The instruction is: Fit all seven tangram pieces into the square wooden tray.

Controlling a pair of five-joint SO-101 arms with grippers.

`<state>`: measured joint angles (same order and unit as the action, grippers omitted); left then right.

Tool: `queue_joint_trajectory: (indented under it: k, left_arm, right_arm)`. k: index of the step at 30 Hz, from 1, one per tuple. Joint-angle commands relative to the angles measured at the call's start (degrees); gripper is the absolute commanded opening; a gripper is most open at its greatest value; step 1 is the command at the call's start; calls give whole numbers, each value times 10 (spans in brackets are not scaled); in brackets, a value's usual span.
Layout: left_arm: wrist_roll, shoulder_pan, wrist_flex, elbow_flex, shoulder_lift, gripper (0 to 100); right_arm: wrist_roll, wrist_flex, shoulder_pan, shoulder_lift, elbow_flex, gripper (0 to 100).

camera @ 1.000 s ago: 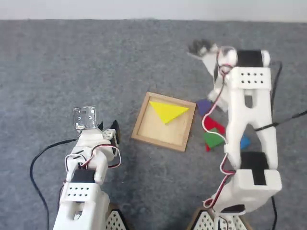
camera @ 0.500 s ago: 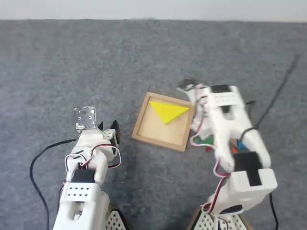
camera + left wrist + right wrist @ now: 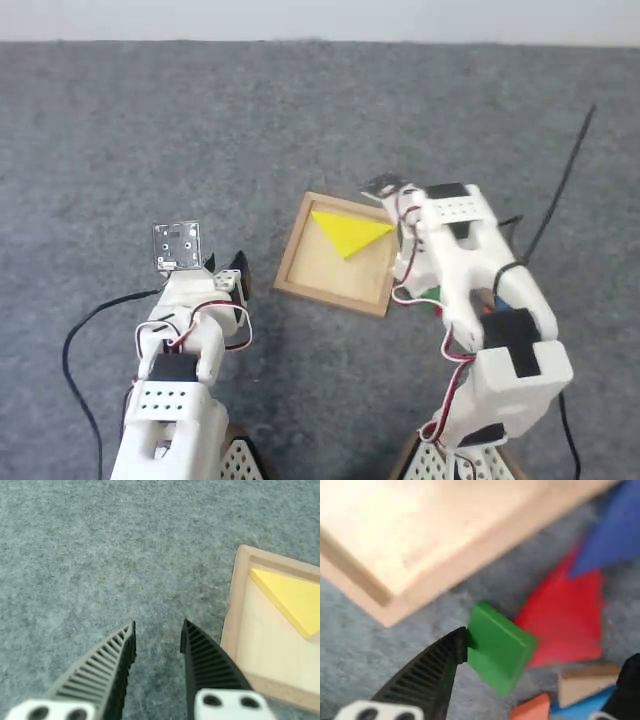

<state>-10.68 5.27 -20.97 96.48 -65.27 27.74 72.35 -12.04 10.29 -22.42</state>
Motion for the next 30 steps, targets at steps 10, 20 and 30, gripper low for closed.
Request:
queue_joint_trajectory:
  k: [10, 20, 30]
  left_arm:
    - [-4, 4, -4, -7, -8, 145]
    - [-4, 4, -4, -7, -8, 145]
    - [-4, 4, -4, -7, -8, 145]
  right_arm:
    - [-84, -68, 26, -231, -84, 454]
    - [-100, -72, 17, 28, 47, 455]
    - [-129, -61, 20, 72, 21, 454]
